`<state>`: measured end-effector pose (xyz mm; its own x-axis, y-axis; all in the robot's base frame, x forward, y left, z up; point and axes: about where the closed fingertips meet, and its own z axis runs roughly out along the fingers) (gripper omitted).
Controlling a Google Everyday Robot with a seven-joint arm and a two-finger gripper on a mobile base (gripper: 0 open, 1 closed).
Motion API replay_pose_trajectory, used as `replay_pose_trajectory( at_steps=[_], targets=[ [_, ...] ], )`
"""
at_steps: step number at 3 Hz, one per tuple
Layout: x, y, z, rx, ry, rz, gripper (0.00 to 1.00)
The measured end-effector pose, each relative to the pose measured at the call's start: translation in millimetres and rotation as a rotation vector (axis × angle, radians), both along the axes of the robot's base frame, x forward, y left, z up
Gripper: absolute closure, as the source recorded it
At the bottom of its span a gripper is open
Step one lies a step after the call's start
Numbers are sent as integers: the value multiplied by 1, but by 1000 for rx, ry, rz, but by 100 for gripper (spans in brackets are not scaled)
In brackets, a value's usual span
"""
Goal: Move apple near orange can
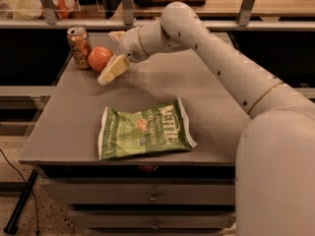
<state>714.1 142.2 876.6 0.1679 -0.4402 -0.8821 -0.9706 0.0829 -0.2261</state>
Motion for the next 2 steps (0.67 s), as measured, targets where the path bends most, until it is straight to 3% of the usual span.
replay_pose_trajectory(
  at_steps=[1,2],
  targets=[
    [0,0,0,0,0,0,0],
    [11,-17,14,-36,-54,-28,0]
  ],
)
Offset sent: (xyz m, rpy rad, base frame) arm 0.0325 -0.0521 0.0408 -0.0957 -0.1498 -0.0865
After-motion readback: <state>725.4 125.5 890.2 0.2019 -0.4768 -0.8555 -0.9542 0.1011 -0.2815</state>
